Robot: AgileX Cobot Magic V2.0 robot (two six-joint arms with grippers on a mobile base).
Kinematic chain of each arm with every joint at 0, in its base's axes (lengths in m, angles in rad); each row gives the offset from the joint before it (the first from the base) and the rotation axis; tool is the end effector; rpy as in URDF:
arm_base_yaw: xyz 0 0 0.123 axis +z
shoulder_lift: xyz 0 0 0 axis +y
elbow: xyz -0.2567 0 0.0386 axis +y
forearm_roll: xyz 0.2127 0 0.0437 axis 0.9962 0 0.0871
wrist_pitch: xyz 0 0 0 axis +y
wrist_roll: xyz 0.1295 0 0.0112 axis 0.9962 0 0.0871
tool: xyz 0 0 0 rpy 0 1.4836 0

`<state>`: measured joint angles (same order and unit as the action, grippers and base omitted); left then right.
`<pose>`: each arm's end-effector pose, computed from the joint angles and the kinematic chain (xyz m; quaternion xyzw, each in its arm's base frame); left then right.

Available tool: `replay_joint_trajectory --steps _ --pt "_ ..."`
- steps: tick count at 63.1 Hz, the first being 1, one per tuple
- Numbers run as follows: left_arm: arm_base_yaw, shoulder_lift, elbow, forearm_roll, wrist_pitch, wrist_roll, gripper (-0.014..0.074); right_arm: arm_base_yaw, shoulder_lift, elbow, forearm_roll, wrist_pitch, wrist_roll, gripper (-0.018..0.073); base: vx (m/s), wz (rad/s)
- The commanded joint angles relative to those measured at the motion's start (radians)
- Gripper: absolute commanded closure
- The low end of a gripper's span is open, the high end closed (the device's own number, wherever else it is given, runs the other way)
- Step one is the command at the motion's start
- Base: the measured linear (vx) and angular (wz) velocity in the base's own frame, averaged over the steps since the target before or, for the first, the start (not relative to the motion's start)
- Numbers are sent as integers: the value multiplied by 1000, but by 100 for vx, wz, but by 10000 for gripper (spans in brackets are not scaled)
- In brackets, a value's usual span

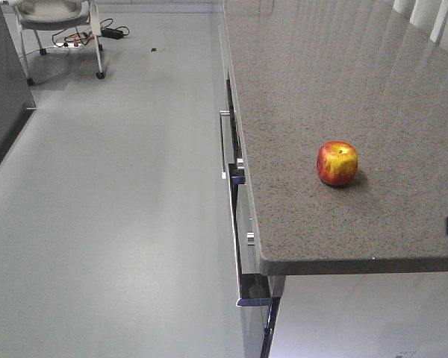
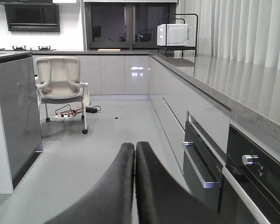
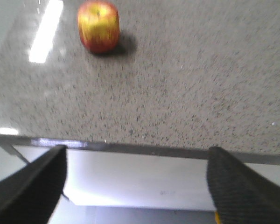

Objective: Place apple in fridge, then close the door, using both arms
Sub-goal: 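Move the right gripper toward the red-yellow apple on the counter, then lower the open right gripper around the apple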

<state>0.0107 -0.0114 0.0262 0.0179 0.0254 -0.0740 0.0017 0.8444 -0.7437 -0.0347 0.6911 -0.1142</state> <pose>0.0860 0.0010 0.2052 -0.0232 0.6899 -0.0163 0.7233 0.1733 -0.0026 0.2784 -0.0600 0.9056 -0.0392 0.4181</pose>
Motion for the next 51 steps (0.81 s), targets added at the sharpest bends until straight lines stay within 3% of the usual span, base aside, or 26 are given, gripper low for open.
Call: replay_joint_trajectory --steps 1,19,51 --pt "2 -15 21 -3 -71 -3 603 0 83 -54 35 -55 -56 -142 0 0" --pt "2 -15 21 -3 -71 -3 603 2 364 -206 310 -55 -353 -137 0 0" --pt "2 -15 21 -3 -71 -3 603 2 795 -564 330 -55 -419 -121 0 0"
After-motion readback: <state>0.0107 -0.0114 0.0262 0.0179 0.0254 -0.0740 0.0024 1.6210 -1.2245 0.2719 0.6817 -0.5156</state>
